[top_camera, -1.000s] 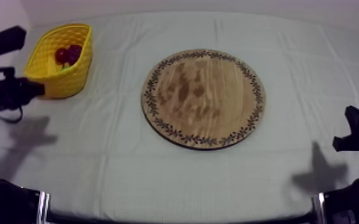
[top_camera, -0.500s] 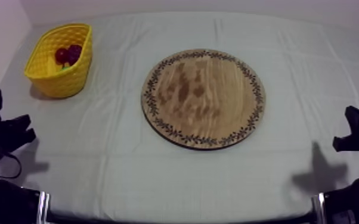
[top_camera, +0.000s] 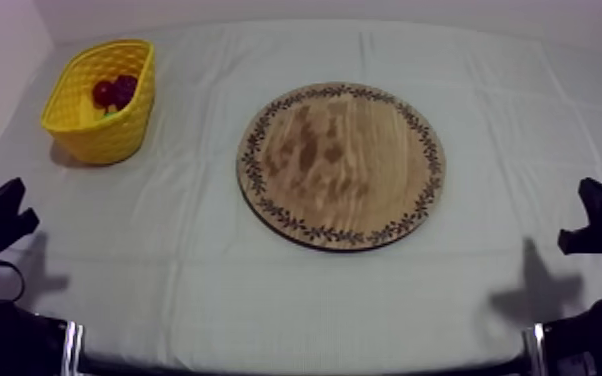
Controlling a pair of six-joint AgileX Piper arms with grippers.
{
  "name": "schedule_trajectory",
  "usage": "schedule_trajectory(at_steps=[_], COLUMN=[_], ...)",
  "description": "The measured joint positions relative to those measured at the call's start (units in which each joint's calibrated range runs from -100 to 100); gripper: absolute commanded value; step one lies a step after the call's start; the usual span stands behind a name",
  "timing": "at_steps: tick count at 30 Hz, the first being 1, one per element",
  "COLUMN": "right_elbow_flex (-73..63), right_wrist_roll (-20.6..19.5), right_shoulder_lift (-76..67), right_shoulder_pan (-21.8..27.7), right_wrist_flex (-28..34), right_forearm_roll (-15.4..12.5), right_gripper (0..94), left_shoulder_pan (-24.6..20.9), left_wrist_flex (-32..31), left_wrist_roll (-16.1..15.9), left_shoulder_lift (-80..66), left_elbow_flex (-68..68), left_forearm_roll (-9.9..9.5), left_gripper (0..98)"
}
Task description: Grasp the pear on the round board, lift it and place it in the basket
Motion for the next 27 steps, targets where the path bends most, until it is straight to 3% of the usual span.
schedule_trajectory(at_steps=[8, 16, 27], right_elbow_flex=[0.0, 0.0, 0.0], right_wrist_roll=[0.0, 0.0, 0.0], right_shoulder_lift=[0.0, 0.0, 0.0], right_shoulder_pan=[0.0, 0.0, 0.0], right_wrist_flex=[0.0, 0.1, 0.0], right_forearm_roll=[0.0, 0.0, 0.0], right_gripper=[0.3, 0.3, 0.3], left_shoulder_pan=[0.6, 2.3, 2.9], left_wrist_flex=[1.5, 4.2, 3.7], left_wrist_roll=[-0.9, -4.1, 0.3], left_shoulder_lift=[-1.3, -1.4, -1.5], left_elbow_flex=[-0.4, -1.3, -1.1], left_forearm_roll=[0.0, -0.06, -0.02], left_gripper=[0.0, 0.0, 0.0])
